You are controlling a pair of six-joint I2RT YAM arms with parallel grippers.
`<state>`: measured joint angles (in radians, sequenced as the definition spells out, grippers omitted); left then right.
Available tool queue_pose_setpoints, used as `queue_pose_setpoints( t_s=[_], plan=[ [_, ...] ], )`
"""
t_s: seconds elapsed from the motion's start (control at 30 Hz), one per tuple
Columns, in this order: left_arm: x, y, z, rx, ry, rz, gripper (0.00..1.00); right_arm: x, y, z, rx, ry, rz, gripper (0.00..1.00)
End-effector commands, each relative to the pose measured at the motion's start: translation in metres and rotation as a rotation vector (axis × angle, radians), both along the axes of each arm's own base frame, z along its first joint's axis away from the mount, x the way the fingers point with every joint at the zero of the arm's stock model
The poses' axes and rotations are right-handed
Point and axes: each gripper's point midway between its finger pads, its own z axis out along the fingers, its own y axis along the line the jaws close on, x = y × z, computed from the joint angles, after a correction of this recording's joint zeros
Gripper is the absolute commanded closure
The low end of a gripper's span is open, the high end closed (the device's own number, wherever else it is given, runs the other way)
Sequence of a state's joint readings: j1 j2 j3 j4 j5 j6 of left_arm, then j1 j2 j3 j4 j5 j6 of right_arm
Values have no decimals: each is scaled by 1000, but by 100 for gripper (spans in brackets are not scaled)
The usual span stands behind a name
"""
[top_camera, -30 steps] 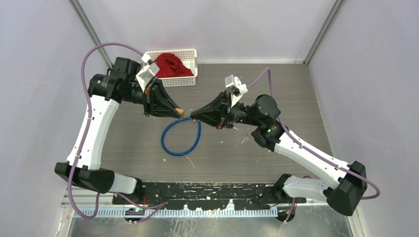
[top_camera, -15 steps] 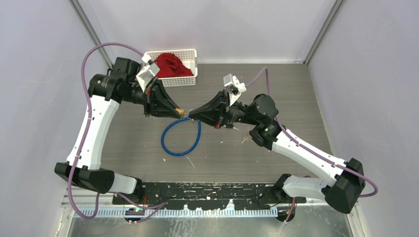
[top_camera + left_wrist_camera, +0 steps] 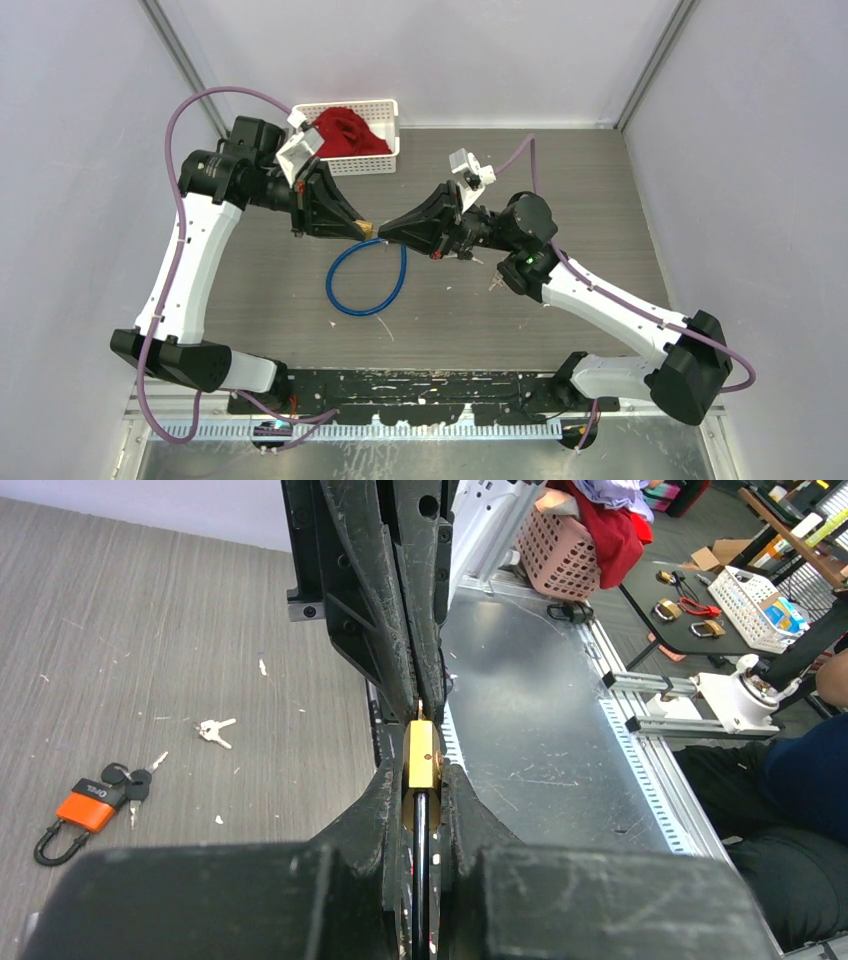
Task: Unlock with the key
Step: Unlock the lock.
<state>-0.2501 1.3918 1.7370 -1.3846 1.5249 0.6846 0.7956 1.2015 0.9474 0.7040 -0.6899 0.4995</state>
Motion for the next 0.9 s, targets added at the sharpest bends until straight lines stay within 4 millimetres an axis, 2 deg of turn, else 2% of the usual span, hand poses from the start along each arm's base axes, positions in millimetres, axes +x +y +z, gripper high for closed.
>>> queue_pose_setpoints(
  t_s=[0.0, 0.2, 0.4, 0.73, 0.77, 0.8, 0.87],
  plan=[
    [-30, 2, 38, -159, 4, -106, 100, -1, -4, 13, 74, -32, -7, 99],
    [-31, 1, 37, -161, 2, -109, 100, 1, -2, 11, 94, -30, -16, 99],
    [-31, 1, 37, -162, -2, -111, 100, -2, 15, 9, 90, -36, -3, 99],
    [-35, 0, 40, -163, -6, -121, 100, 13, 31, 5, 82, 47, -30, 98],
    [-36, 0, 39, -161, -3, -121, 100, 13, 29, 3, 73, 59, -22, 90],
    [-36, 1, 39, -162, -7, -120, 100, 13, 27, 1, 63, 70, -8, 76],
    [-36, 1, 38, -162, -5, -118, 100, 14, 16, -1, 61, 96, 2, 60]
  ],
)
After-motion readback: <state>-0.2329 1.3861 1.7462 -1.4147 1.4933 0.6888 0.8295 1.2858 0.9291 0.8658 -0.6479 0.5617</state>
